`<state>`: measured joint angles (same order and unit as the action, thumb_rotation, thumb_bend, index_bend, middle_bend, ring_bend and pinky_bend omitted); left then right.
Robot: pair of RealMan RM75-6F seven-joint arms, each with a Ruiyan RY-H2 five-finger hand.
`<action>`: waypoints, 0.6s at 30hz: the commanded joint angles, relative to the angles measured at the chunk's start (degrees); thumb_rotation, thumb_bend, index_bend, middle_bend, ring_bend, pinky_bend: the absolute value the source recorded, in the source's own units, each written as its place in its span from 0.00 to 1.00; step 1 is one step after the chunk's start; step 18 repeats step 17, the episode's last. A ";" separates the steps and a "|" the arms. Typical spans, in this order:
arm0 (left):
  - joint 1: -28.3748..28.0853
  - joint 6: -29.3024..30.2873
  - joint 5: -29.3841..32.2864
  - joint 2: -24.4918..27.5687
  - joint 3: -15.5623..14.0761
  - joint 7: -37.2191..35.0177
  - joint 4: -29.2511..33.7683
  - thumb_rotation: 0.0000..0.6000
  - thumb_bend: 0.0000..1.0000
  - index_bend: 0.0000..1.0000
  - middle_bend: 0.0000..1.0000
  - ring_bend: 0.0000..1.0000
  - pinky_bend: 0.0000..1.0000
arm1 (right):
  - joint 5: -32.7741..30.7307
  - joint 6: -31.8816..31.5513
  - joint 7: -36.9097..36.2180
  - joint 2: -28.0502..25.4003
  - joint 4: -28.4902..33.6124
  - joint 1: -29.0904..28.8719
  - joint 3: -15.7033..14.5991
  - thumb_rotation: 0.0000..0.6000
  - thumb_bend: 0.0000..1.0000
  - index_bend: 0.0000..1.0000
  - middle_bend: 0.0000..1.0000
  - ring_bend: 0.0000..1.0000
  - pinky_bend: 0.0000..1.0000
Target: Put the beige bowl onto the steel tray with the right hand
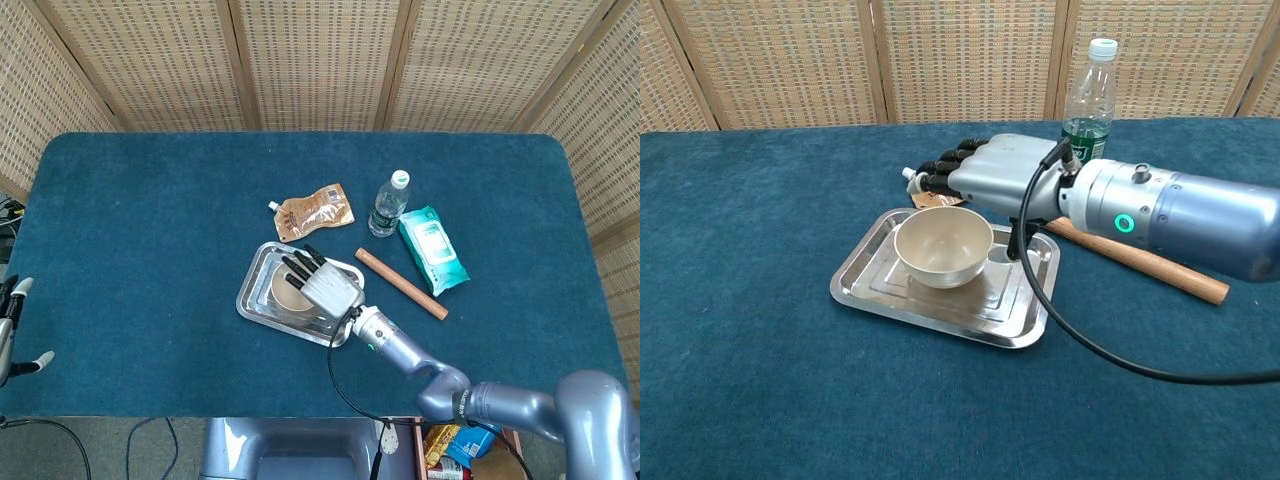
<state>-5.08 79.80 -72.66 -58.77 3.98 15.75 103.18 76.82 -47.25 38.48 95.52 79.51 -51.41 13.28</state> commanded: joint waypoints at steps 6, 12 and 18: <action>0.25 0.82 -2.52 0.60 -0.89 -0.89 0.61 1.00 0.00 0.00 0.00 0.00 0.00 | 1.46 -13.05 -2.60 -14.09 14.85 10.36 -3.28 1.00 0.00 0.00 0.00 0.00 0.00; 1.41 3.88 -7.07 0.37 -2.27 -0.60 0.75 1.00 0.00 0.00 0.00 0.00 0.00 | 10.43 -32.94 -19.53 -25.08 16.14 26.44 -10.87 1.00 0.00 0.00 0.00 0.00 0.00; 2.31 6.32 -9.84 -0.27 -2.81 -1.07 0.31 1.00 0.00 0.00 0.00 0.00 0.00 | 12.02 -43.58 -28.10 -24.76 11.62 35.48 -14.23 1.00 0.00 0.00 0.00 0.00 0.00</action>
